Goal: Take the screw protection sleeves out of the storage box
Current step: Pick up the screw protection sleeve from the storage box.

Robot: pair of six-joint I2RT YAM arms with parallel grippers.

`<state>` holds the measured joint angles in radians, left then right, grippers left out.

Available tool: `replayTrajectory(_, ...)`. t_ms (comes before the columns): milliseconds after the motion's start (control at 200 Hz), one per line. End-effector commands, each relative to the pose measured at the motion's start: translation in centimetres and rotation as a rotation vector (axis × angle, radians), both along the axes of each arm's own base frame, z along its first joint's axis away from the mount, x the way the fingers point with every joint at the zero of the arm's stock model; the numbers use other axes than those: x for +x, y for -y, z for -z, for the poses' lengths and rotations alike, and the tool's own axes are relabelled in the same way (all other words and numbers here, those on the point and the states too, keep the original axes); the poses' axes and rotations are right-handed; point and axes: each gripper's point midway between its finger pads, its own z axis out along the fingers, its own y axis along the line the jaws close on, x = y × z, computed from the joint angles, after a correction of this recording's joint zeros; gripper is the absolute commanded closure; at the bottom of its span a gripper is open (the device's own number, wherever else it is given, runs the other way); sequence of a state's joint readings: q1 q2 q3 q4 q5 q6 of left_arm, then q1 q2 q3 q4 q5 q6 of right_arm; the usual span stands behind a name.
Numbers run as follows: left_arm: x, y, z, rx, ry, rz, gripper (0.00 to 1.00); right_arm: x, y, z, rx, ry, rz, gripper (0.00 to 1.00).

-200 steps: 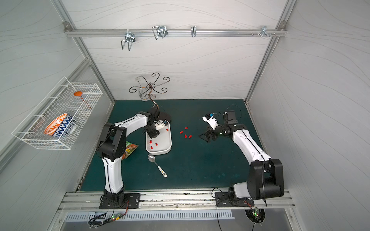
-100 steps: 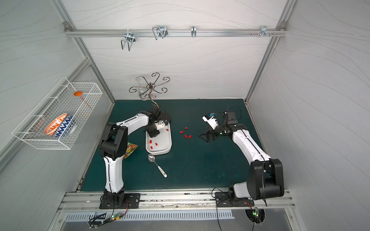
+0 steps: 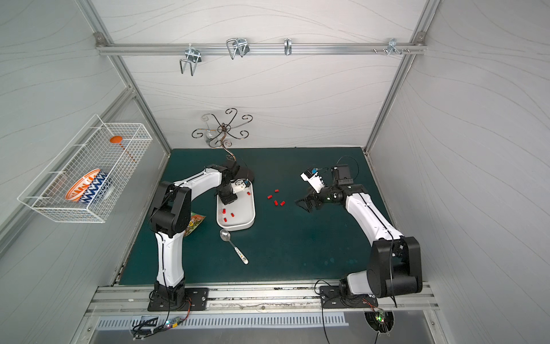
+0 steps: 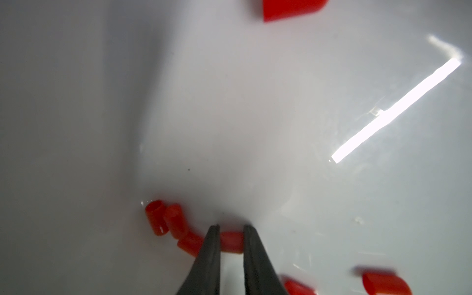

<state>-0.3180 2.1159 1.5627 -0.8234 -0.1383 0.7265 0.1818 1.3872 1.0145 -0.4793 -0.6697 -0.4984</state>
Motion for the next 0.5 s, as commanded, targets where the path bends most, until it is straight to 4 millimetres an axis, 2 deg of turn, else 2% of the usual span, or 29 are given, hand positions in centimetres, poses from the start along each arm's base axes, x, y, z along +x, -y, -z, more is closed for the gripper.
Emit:
replayTrajectory(0, -0.4, 0.5, 0.5, -0.027, -0.027, -0.013, 0.85, -0.3, 0.0, -0.9, 0.005, 0.022, -0.009, 0.01)
replayTrajectory(175, -0.1, 1.4, -1.7, -0.094, 0.015, -0.038, 0.88, -0.2, 0.1, -1.0, 0.003, 0.025, -0.006, 0.01)
replayTrajectory(495, -1.0, 2.5, -5.2, -0.187, 0.034, -0.073, 0.91, -0.1, 0.3, -1.1, 0.002, 0.034, -0.003, 0.01)
